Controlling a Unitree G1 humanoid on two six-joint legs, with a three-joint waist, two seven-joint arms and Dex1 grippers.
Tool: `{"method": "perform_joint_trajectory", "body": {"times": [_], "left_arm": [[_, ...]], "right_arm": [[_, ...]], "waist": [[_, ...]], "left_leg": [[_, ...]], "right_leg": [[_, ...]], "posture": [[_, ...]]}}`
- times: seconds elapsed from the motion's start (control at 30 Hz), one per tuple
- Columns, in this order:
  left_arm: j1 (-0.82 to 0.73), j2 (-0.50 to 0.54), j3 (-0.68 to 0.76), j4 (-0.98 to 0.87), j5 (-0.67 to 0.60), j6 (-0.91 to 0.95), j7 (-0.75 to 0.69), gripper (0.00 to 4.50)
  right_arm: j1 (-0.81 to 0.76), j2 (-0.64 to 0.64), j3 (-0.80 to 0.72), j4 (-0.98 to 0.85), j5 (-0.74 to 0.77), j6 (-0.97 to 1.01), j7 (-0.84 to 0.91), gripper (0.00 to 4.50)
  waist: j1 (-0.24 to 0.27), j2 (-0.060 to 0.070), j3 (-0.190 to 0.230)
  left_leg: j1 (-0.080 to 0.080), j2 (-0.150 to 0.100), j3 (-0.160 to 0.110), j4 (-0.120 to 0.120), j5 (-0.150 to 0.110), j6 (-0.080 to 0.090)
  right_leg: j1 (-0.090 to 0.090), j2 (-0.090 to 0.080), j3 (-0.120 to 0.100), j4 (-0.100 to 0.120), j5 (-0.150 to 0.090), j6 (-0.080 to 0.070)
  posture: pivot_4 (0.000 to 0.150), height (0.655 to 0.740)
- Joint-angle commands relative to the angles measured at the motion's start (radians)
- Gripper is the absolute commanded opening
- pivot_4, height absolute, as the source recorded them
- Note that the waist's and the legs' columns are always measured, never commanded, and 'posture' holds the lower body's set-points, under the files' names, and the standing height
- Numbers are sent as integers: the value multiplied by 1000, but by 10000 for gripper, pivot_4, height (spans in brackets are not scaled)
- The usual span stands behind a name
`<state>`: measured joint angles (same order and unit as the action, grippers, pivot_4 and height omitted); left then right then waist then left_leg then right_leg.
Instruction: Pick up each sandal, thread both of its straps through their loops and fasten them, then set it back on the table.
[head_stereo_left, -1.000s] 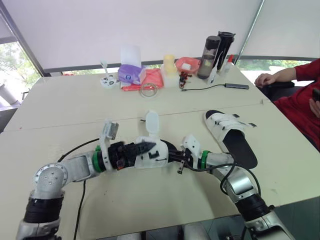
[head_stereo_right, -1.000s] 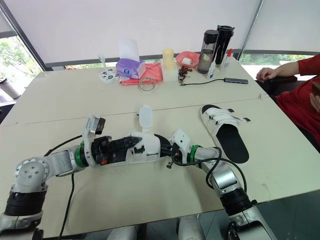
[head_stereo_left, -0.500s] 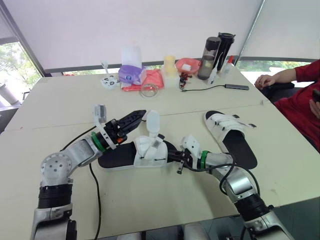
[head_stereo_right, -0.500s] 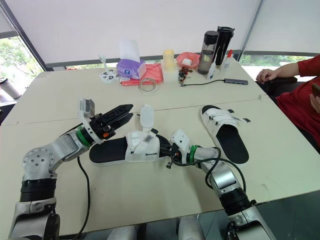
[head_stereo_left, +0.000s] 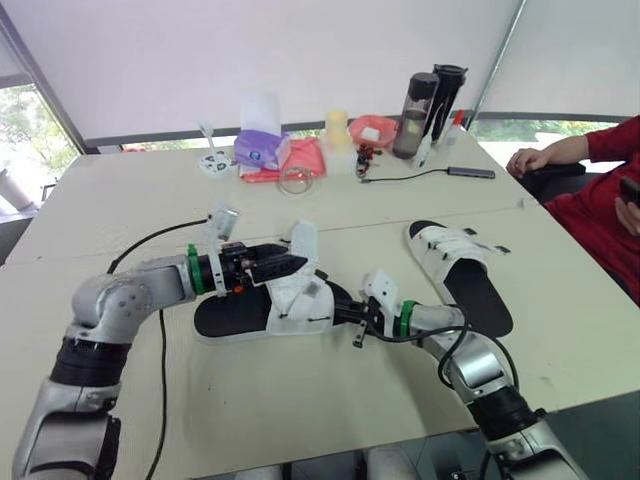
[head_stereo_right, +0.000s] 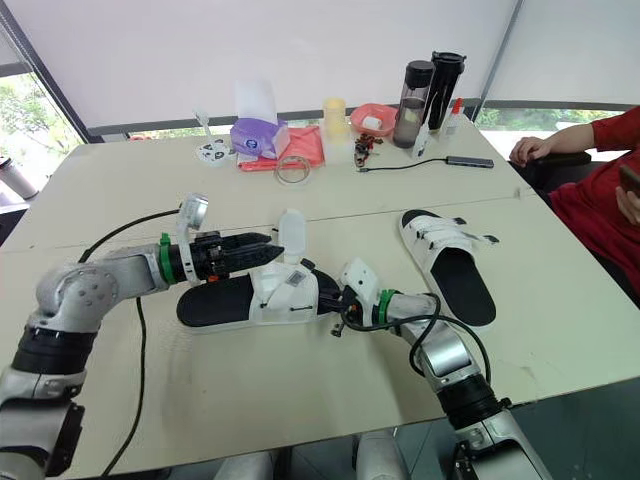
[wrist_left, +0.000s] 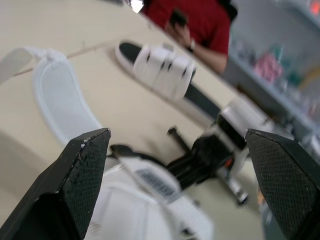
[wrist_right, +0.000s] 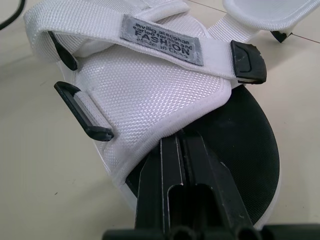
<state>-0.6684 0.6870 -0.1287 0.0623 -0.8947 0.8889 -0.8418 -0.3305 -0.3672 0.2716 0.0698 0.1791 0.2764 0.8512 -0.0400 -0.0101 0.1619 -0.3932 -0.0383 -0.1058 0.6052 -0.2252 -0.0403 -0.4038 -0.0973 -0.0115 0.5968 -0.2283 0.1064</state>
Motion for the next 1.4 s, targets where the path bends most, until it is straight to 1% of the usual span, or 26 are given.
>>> {"method": "perform_joint_trajectory", "body": {"times": [0.03,0.17,0.3,0.43,0.5,0.83,1.1,1.4], "left_arm": [[-116,12,-106,81,151,-30,-141,44425],[-189,-29,-127,186,234,-72,-235,44425],[-276,-52,-205,269,336,-47,-324,44425],[-295,-73,-220,282,372,-28,-377,44425],[-295,-81,-232,272,390,-5,-392,44425],[-267,-126,-251,309,510,-37,-383,44425],[-255,-152,-256,307,528,4,-426,44425],[-287,-228,-201,411,520,53,-412,44425]], "right_arm": [[46,6,73,120,-67,52,-10,0],[56,8,72,112,-68,53,-13,0],[62,10,70,108,-68,56,-18,0],[64,10,68,104,-67,58,-22,0],[64,11,68,103,-67,58,-24,0],[59,18,69,109,-67,55,-27,0],[62,23,70,105,-68,56,-32,0],[67,21,69,102,-69,52,-40,0]], "waist": [[-3,0,0],[-5,0,0],[-3,0,0],[-5,-1,0],[-5,-1,0],[-4,-1,0],[-4,-1,0],[-2,-1,0]], "left_leg": [[0,0,0,0,0,0],[2,1,2,-4,1,1],[3,1,2,-6,1,2],[3,1,3,-6,1,2],[4,1,2,-6,1,2],[4,1,0,-6,1,2],[4,1,0,-6,1,2],[6,1,2,-6,1,2]], "right_leg": [[0,0,0,0,0,0],[0,0,2,1,0,0],[-2,2,2,2,0,0],[-1,3,2,2,0,0],[-1,2,3,2,0,0],[-1,3,3,3,0,0],[-1,4,3,3,0,0],[1,4,3,4,0,0]], "posture": [[1500,7400],[1500,7400],[1500,7400],[1500,7400],[1500,7400],[1500,7400],[1500,7400],[1500,7400]]}}
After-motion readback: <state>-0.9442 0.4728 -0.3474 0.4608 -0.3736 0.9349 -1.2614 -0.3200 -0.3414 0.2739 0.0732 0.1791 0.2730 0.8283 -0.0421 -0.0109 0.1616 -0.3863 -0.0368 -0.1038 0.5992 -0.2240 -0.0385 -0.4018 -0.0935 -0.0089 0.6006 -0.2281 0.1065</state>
